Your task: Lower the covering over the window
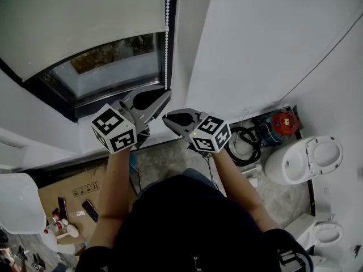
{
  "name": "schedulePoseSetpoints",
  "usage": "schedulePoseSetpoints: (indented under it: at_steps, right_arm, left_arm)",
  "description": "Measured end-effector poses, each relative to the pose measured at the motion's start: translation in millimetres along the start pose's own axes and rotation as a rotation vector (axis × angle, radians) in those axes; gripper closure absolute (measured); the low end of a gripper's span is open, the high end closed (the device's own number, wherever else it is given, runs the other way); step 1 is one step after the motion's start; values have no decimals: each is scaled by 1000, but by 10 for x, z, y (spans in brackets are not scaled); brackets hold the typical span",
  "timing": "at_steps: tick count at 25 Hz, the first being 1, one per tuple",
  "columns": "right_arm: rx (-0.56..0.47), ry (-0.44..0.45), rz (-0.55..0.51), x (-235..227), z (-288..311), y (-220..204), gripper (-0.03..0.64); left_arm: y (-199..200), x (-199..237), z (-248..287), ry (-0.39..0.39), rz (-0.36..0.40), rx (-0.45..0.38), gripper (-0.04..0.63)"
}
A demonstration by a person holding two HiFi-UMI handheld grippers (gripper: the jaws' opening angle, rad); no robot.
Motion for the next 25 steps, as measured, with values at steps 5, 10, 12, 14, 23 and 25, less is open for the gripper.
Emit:
schedulePoseSetpoints:
  at_steps: [5,10,12,14,23,25]
  right_arm:
    - [73,-26,-25,-36,-10,-105,604]
    - [155,-33,0,-52,13,-404,604]
    - [217,-35,-22,-56,30,-501,604]
    - [251,-31,-26,-42,38,-605,604]
    - [287,-35,30,-78,40,-847,604]
    - [301,-35,33,-95,56,-878,604]
  left_arm:
    - [-140,-35,18,14,-21,15,583]
    - [-483,-27,3,-6,-153,13,583]
    - [-591,-22,-2,1,-137,61,584]
    - [-704,-42,-16,-3,-156,77,584]
    - [-976,-73,-20,-19,-244,75,584]
    - [-1018,-66,-5,-16,-230,98,584]
Point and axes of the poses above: the fingertips, and each gripper's own axes: z forward along the fingers, x to its left, y out of its top, the point moved 5 cm from there along -z, backward along the fingers, and after that the axes turned 2 degrees about -z, right-handed, at the moved point
